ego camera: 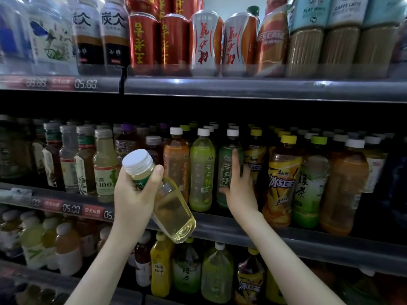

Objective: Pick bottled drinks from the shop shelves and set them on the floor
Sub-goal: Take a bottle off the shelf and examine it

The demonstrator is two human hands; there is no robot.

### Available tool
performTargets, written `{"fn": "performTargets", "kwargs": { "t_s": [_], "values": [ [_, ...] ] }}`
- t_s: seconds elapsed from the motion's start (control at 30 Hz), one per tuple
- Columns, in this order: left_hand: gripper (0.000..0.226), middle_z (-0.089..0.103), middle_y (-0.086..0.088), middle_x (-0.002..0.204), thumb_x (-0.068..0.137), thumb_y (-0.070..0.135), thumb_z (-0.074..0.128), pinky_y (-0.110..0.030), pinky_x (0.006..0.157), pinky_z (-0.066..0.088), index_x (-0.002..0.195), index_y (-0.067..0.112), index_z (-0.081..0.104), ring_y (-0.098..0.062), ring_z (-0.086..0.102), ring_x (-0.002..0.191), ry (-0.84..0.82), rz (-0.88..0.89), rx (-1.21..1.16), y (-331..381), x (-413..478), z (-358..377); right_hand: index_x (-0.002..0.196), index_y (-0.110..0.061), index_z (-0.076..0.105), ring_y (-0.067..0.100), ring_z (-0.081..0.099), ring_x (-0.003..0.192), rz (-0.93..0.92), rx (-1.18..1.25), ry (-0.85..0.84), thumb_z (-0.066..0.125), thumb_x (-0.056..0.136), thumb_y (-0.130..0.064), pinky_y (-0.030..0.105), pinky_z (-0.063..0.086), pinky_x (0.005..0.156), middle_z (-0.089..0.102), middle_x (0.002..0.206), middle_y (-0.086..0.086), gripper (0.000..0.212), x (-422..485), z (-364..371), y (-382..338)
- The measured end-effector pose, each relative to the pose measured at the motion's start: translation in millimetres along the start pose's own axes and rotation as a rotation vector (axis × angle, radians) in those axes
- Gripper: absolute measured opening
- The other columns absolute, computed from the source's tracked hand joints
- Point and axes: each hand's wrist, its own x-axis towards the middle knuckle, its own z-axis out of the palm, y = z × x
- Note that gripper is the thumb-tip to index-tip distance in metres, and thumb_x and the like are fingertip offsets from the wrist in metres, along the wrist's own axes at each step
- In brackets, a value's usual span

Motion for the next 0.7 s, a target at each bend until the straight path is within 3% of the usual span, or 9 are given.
{"fn": "performTargets", "kwargs": {
  "t_s": [0.1, 0.17, 0.27, 0.33, 0.43, 0.53, 0.6, 0.63, 0.7],
  "values": [
    [0.044, 0.061, -0.013, 0.086, 0.078, 0.055, 0.059, -0.044, 0.069, 0.053, 0.091, 0.014, 0.055, -0.027, 0.062, 0.077, -0.005, -0.025, -0.013, 4, -3, -3, 0.134, -0.045, -0.04, 0.031, 0.045, 0.116, 0.042, -0.115, -0.018, 0.064, 0.088, -0.005, 0.035, 0.053, 0.077, 0.022, 0.144, 0.016, 0.121, 6, 1, 2],
    [0.042, 0.061, -0.013, 0.085, 0.08, 0.053, 0.064, -0.046, 0.07, 0.053, 0.09, 0.014, 0.055, -0.028, 0.062, 0.077, -0.002, -0.039, -0.014, 5, -6, -6, 0.148, -0.032, -0.025, 0.031, 0.038, 0.121, 0.058, -0.2, 0.021, 0.063, 0.09, -0.014, 0.038, 0.049, 0.088, 0.026, 0.141, 0.016, 0.107, 8, 2, -2],
    [0.031, 0.061, -0.01, 0.081, 0.082, 0.047, 0.064, -0.04, 0.068, 0.053, 0.087, 0.017, 0.055, -0.023, 0.061, 0.074, 0.025, -0.051, -0.009, 3, -9, -11, 0.152, -0.02, 0.008, 0.028, 0.037, 0.122, -0.041, -0.028, 0.219, 0.055, 0.094, -0.03, 0.031, 0.04, 0.092, 0.037, 0.136, 0.014, 0.076, 5, 5, -17],
    [0.029, 0.061, -0.008, 0.08, 0.078, 0.048, 0.06, -0.027, 0.064, 0.052, 0.086, 0.02, 0.055, -0.017, 0.061, 0.072, 0.037, -0.059, -0.001, 2, -10, -15, 0.151, -0.026, 0.011, 0.022, 0.033, 0.127, -0.085, 0.188, 0.194, 0.056, 0.093, -0.038, 0.026, 0.033, 0.096, 0.037, 0.14, 0.009, 0.074, 5, 7, -34],
    [0.026, 0.061, -0.001, 0.078, 0.077, 0.048, 0.059, -0.011, 0.061, 0.047, 0.084, 0.023, 0.056, -0.004, 0.06, 0.069, 0.051, -0.071, 0.018, 0, -12, -20, 0.152, -0.031, 0.002, 0.022, 0.024, 0.138, -0.046, 0.306, 0.08, 0.063, 0.089, -0.042, 0.034, 0.03, 0.107, 0.028, 0.151, 0.006, 0.089, 12, 11, -53],
    [0.029, 0.061, 0.0, 0.078, 0.076, 0.051, 0.06, -0.011, 0.061, 0.046, 0.085, 0.024, 0.056, -0.002, 0.059, 0.068, 0.06, -0.089, 0.02, -3, -14, -29, 0.154, -0.021, 0.005, 0.026, 0.021, 0.141, -0.015, 0.251, 0.093, 0.066, 0.089, -0.034, 0.043, 0.03, 0.114, 0.024, 0.153, 0.011, 0.09, 10, 10, -72],
    [0.027, 0.061, 0.003, 0.078, 0.076, 0.054, 0.061, -0.015, 0.063, 0.048, 0.084, 0.029, 0.056, -0.005, 0.06, 0.07, 0.053, -0.109, 0.009, -6, -15, -35, 0.151, -0.016, 0.017, 0.022, 0.03, 0.136, -0.139, 0.295, 0.179, 0.067, 0.088, -0.032, 0.038, 0.033, 0.111, 0.032, 0.147, 0.009, 0.082, 0, 6, -85],
    [0.024, 0.062, 0.006, 0.077, 0.076, 0.056, 0.064, -0.016, 0.063, 0.049, 0.083, 0.034, 0.057, -0.006, 0.061, 0.071, 0.042, -0.12, -0.013, -7, -15, -37, 0.149, -0.021, 0.02, 0.016, 0.036, 0.131, -0.204, 0.401, 0.128, 0.068, 0.087, -0.036, 0.031, 0.036, 0.108, 0.037, 0.142, 0.004, 0.08, -8, 2, -91],
    [0.023, 0.064, 0.009, 0.078, 0.076, 0.057, 0.07, -0.022, 0.066, 0.052, 0.084, 0.038, 0.06, -0.009, 0.064, 0.075, 0.006, -0.159, -0.087, -7, -15, -40, 0.142, -0.044, 0.023, 0.002, 0.045, 0.122, -0.266, 0.635, -0.219, 0.067, 0.08, -0.054, 0.022, 0.04, 0.101, 0.044, 0.132, -0.014, 0.077, -26, -7, -106]
  ]
}}
